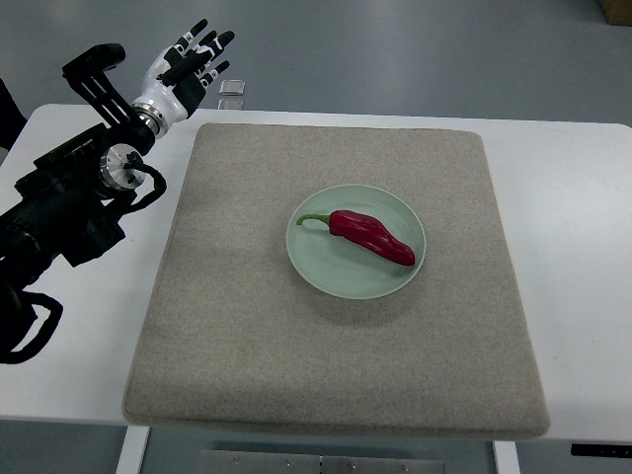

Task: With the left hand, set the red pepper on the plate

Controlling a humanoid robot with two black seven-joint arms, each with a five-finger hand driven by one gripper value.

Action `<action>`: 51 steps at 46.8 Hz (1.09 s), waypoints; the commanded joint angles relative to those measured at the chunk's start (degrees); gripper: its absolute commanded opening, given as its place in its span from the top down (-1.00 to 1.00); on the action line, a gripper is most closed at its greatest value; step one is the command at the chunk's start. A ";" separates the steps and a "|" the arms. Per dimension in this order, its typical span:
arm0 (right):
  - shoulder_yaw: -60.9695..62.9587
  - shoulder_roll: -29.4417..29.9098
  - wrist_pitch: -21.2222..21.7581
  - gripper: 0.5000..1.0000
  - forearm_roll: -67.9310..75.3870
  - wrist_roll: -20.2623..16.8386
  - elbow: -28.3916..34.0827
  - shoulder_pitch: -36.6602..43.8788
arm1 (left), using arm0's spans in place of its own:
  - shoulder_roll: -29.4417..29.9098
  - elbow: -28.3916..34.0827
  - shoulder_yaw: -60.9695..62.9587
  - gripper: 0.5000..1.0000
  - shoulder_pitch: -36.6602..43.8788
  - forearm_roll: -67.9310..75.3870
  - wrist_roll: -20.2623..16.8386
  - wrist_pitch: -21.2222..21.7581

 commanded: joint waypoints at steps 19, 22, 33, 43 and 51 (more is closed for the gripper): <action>0.00 0.00 -0.02 -0.71 0.00 0.00 0.00 -0.02 | -0.01 -0.29 0.02 -0.96 0.26 0.84 0.05 -0.11; 0.00 0.00 -0.02 -0.71 0.00 0.00 0.00 -0.02 | 0.08 -0.29 0.02 -0.97 0.26 0.84 0.05 -0.28; 0.00 0.00 0.07 -0.71 0.00 0.00 0.00 -0.02 | 0.08 -0.29 0.02 -0.96 0.70 0.84 -0.04 -0.81; 0.00 0.00 -0.02 -0.71 0.00 0.00 0.00 -0.02 | -0.01 -0.29 -0.06 -0.96 0.35 0.76 -0.13 -0.81; -0.09 0.00 0.95 -0.71 -0.53 0.00 2.81 0.07 | 0.08 -0.29 0.02 -0.97 0.09 0.84 -0.04 -0.81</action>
